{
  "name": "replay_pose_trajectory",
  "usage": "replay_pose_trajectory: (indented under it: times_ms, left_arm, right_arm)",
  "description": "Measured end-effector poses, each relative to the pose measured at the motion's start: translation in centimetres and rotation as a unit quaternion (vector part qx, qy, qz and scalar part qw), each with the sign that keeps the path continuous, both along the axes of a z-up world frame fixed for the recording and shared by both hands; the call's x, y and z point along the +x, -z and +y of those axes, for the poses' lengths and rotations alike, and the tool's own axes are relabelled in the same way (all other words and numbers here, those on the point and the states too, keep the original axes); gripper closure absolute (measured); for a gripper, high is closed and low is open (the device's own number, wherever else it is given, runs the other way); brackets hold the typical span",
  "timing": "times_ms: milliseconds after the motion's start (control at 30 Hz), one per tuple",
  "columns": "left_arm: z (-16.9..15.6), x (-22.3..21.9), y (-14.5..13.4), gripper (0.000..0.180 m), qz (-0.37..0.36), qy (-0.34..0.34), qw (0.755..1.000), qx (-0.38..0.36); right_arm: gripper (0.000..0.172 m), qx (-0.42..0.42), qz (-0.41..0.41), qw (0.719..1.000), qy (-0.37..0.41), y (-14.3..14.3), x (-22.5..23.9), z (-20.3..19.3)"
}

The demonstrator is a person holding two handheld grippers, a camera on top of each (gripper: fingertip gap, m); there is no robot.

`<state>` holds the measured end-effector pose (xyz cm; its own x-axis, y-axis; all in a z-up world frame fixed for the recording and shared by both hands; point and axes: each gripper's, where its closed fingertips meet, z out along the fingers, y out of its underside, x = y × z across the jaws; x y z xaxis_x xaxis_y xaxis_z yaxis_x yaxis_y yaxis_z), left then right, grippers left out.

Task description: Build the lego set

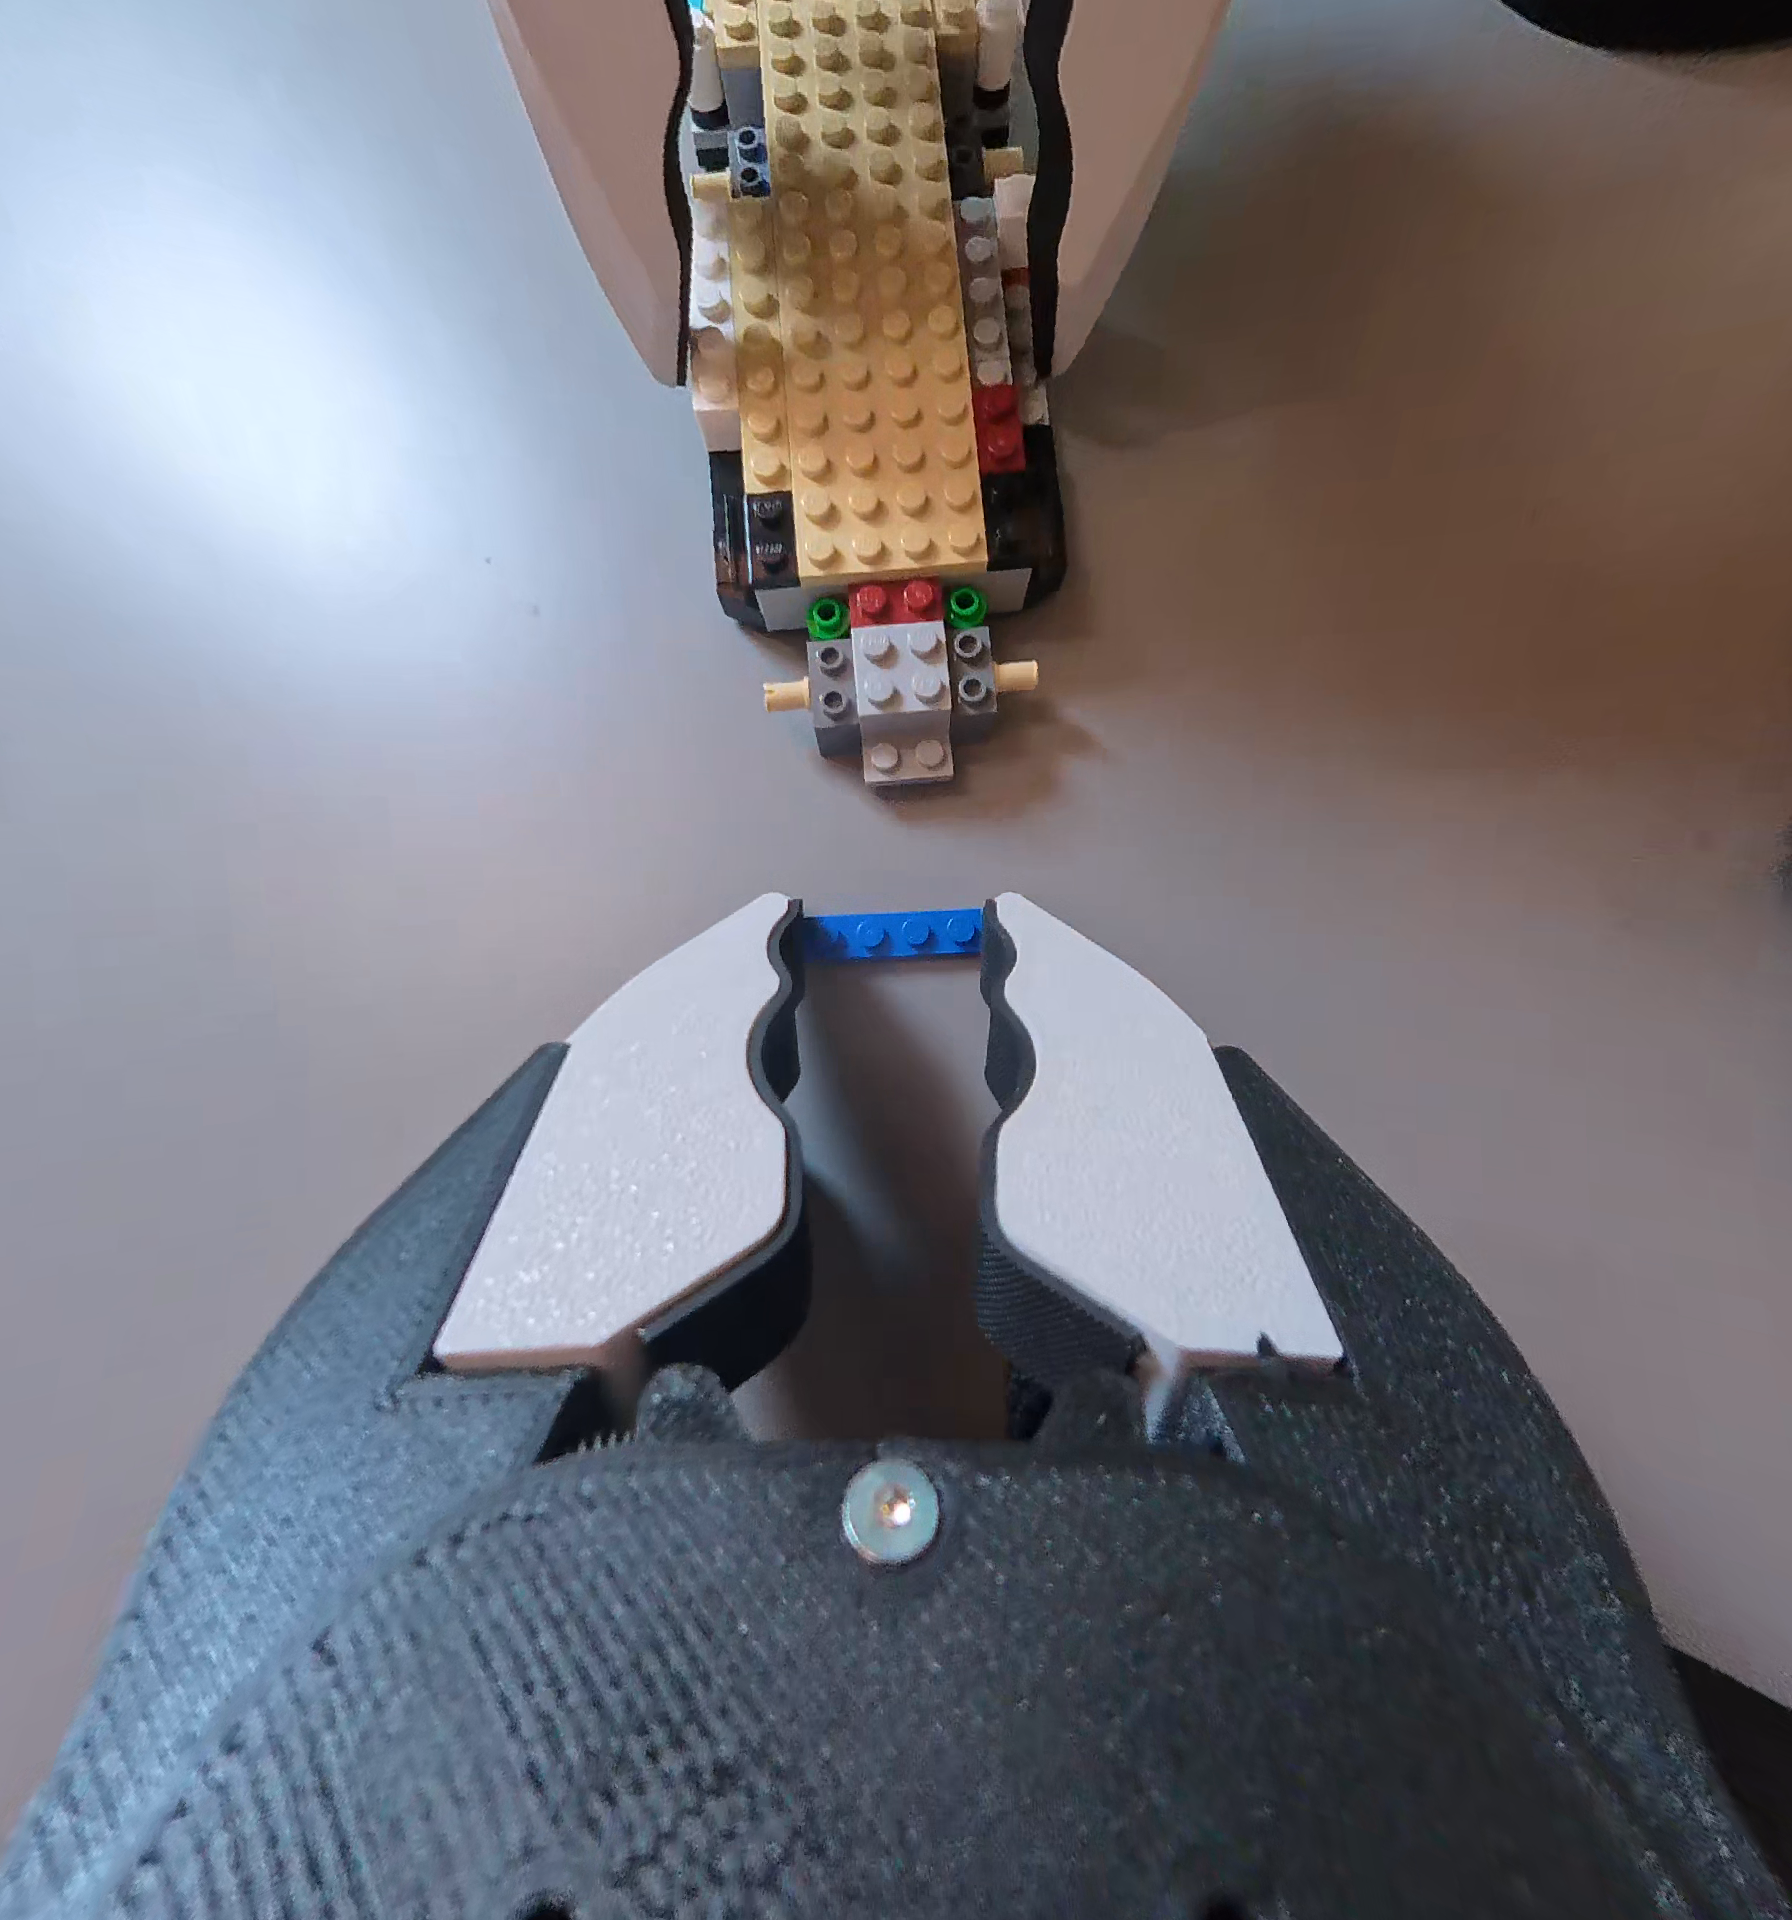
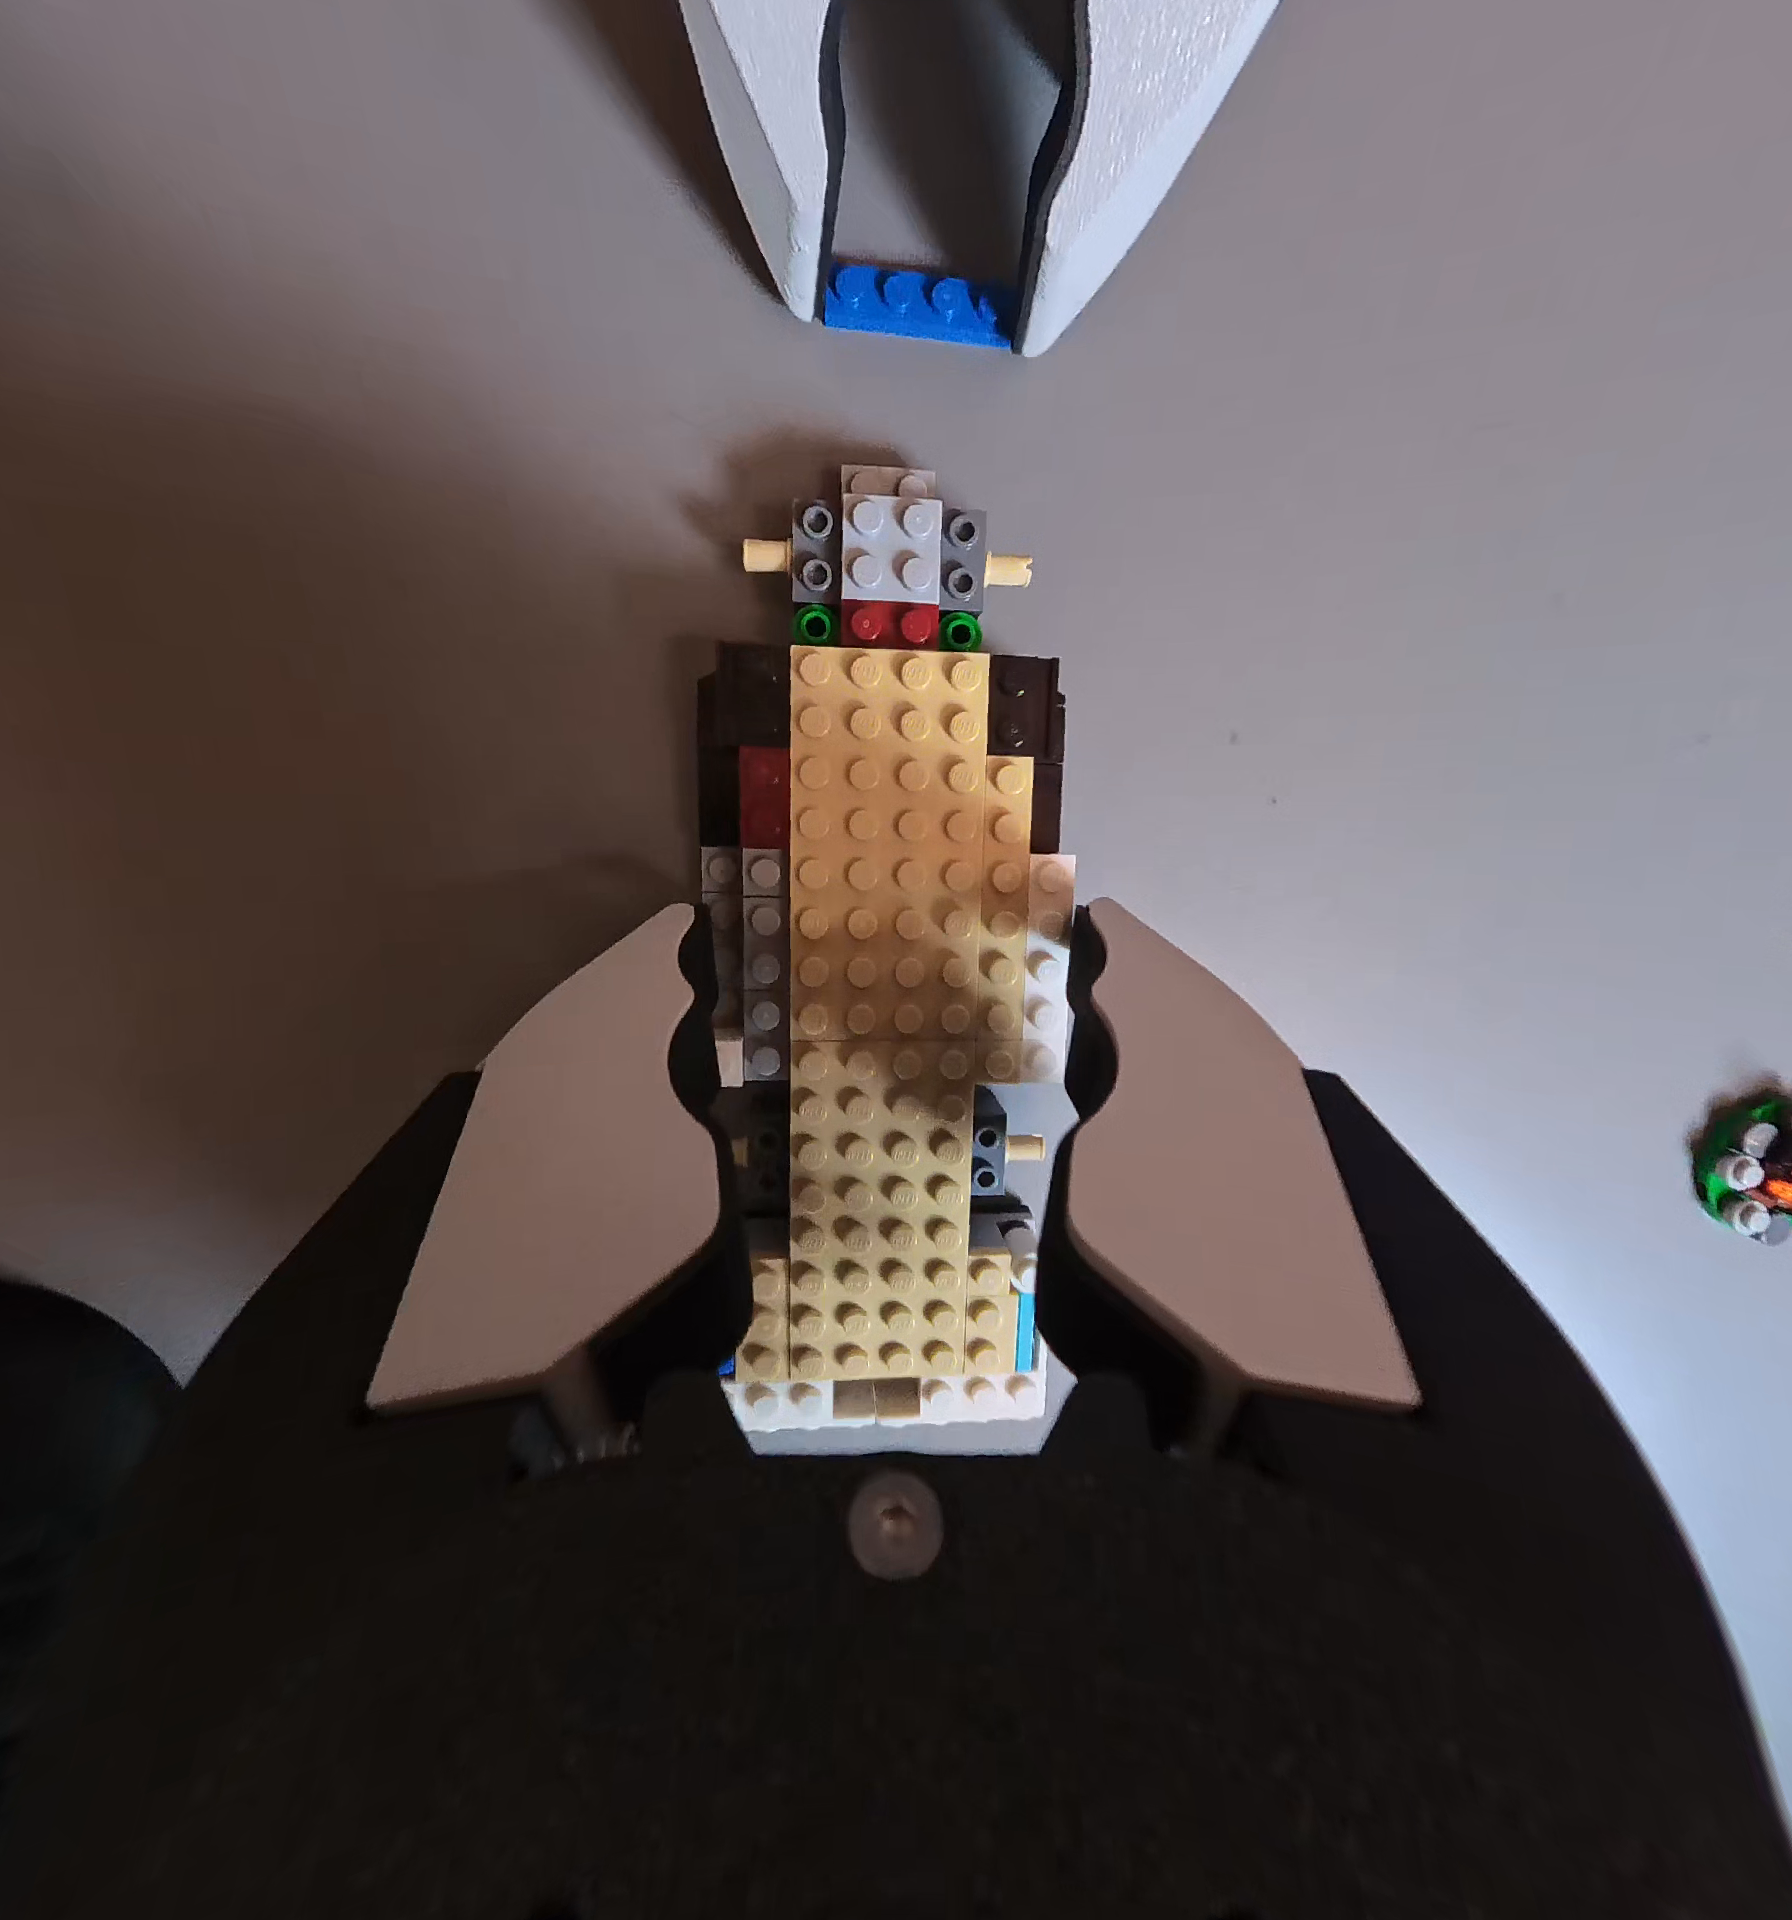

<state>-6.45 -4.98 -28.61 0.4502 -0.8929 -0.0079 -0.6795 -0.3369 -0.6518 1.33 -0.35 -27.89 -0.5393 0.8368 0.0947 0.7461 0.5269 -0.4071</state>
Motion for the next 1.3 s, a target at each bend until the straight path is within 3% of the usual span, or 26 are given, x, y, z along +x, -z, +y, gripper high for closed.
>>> replay_pose_trajectory:
  times_ms: [467, 600, 1300]
  left_arm:
    - [0.5, 1.6, -0.1, 0.148, -0.005, 0.003, 1.0, 0.012]
    - [0.4, 1.4, -0.3, 0.139, -0.01, 0.001, 1.0, 0.021]
    - [0.2, 0.7, -0.2, 0.145, -0.01, 0.006, 0.999, 0.037]
  right_arm:
    - [0.102, -0.003, -0.006, 1.0, 0.01, 0.6, 0.1, -0.1]
    - [0.102, -0.021, 0.008, 0.999, 0.023, 0.4, -0.5, -0.3]
    - [0.102, 0.018, -0.042, 0.998, 0.051, 0.6, -0.3, -0.6]
